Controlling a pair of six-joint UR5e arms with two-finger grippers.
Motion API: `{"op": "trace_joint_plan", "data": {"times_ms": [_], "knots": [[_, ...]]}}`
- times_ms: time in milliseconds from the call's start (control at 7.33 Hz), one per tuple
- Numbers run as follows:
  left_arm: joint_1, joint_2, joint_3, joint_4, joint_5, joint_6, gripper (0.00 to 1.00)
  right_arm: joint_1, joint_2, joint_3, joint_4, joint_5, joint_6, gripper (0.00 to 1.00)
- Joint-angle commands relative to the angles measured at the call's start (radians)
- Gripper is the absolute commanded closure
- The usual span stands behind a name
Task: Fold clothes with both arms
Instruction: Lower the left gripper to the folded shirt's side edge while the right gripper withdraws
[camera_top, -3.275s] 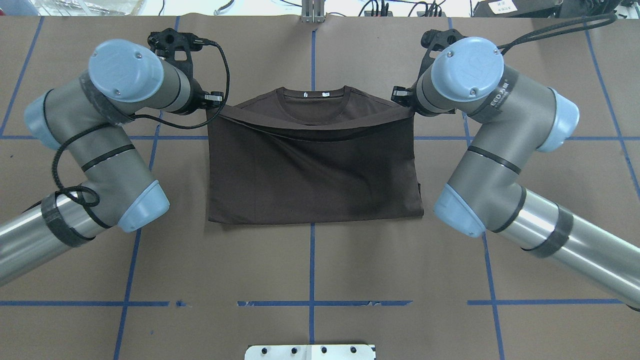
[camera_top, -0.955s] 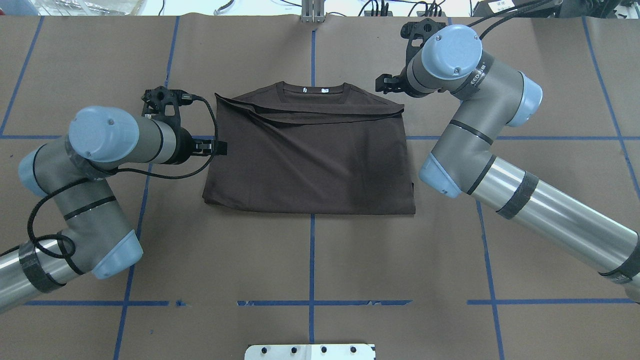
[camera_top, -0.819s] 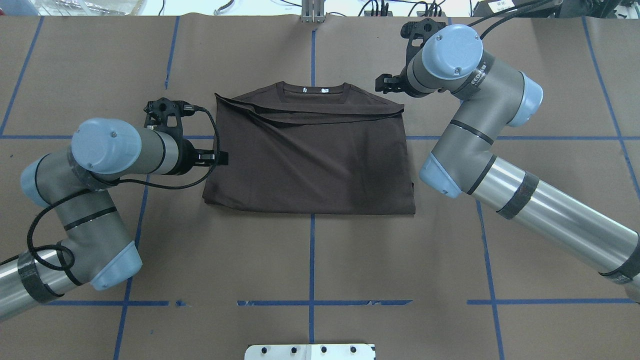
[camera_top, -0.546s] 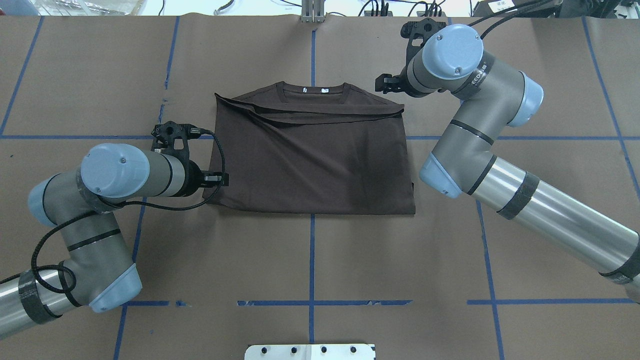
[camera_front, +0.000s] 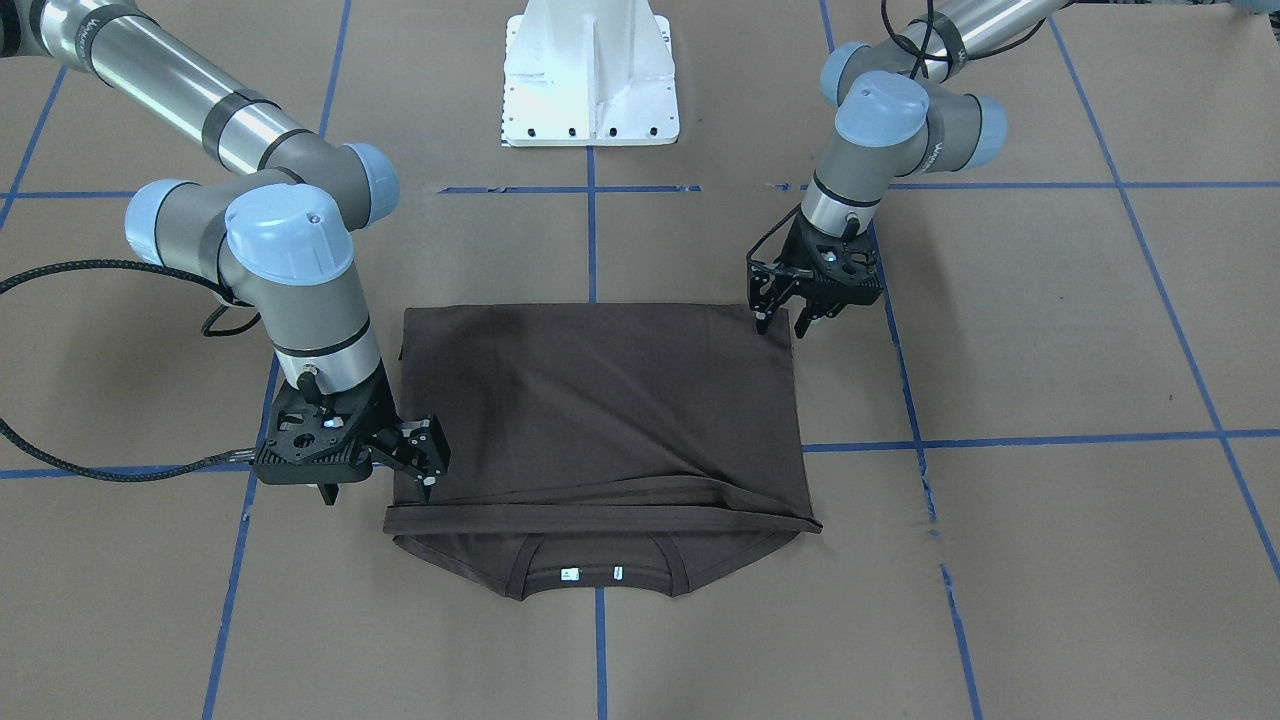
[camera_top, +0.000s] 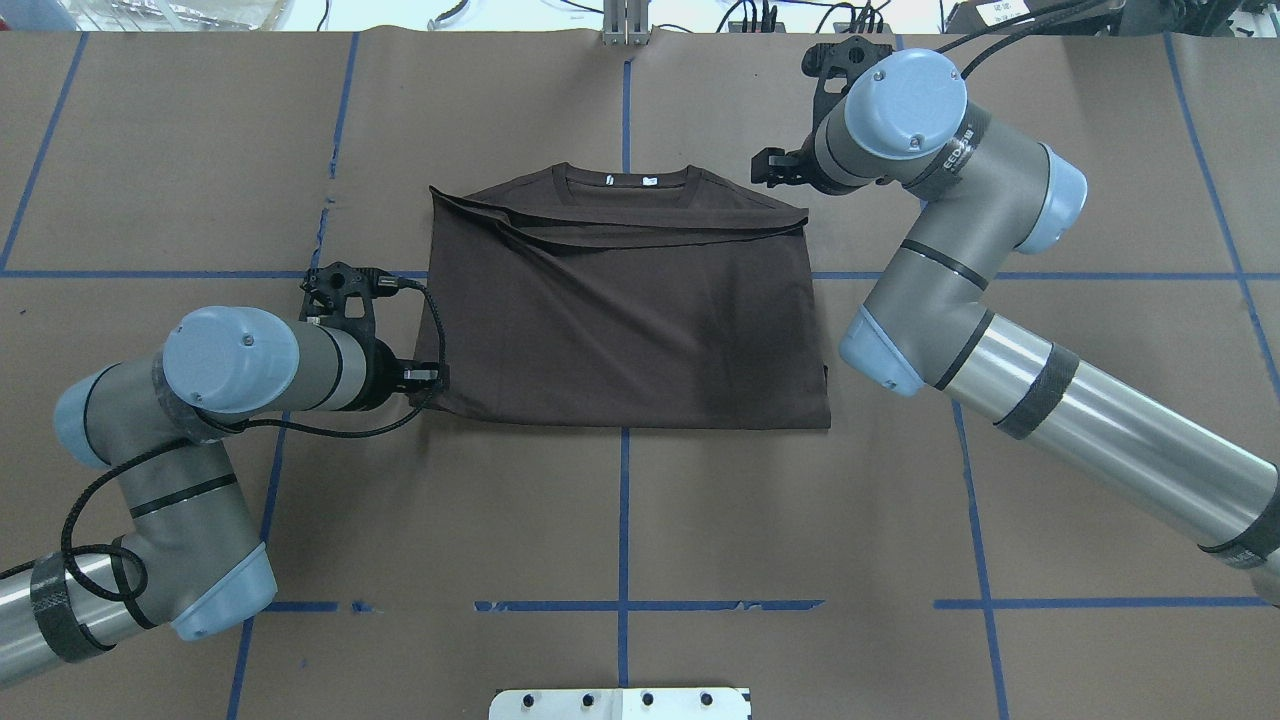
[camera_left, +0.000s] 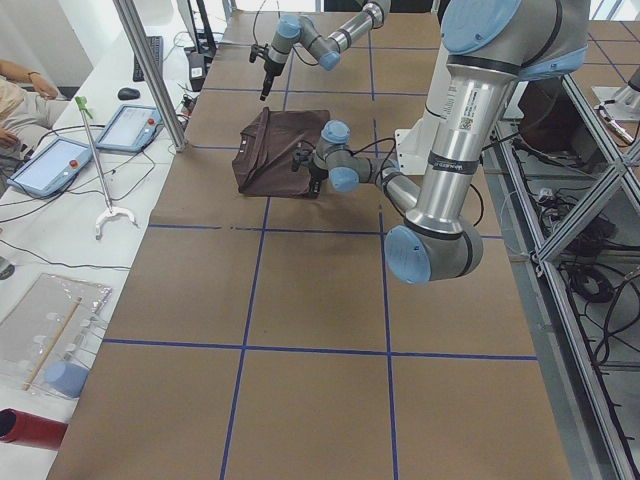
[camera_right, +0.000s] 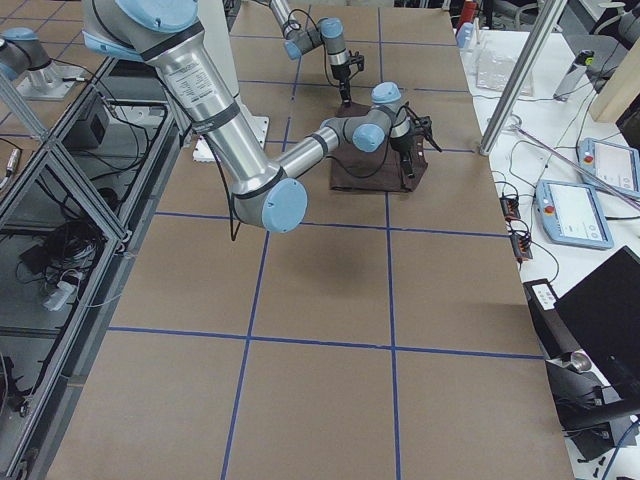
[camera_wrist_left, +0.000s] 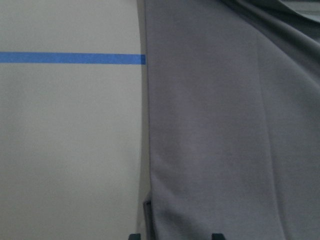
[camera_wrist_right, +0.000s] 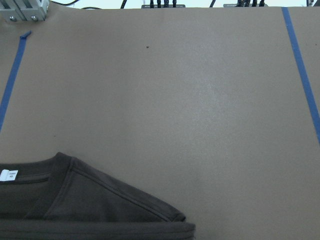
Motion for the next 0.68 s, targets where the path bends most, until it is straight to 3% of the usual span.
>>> {"op": "trace_joint_plan", "data": {"times_ms": [0, 136, 273, 409, 546], "knots": [[0.019, 0.000, 0.001, 0.000, -0.001, 0.000, 0.43, 0.000, 0.000, -0.001, 0.000, -0.003, -0.001, 0.00], [0.024, 0.000, 0.001, 0.002, -0.001, 0.000, 0.43, 0.000, -0.002, -0.001, 0.000, -0.001, -0.001, 0.00], [0.030, 0.002, 0.001, 0.002, 0.001, -0.002, 0.55, 0.000, -0.002, -0.001, 0.000, -0.001, -0.003, 0.00], [0.032, 0.001, -0.001, 0.002, 0.001, -0.003, 0.88, 0.000, -0.002, -0.001, 0.000, -0.003, -0.003, 0.00], [0.030, 0.002, -0.002, 0.003, 0.002, -0.002, 1.00, 0.000, -0.002, -0.001, 0.000, -0.003, -0.003, 0.00]]}}
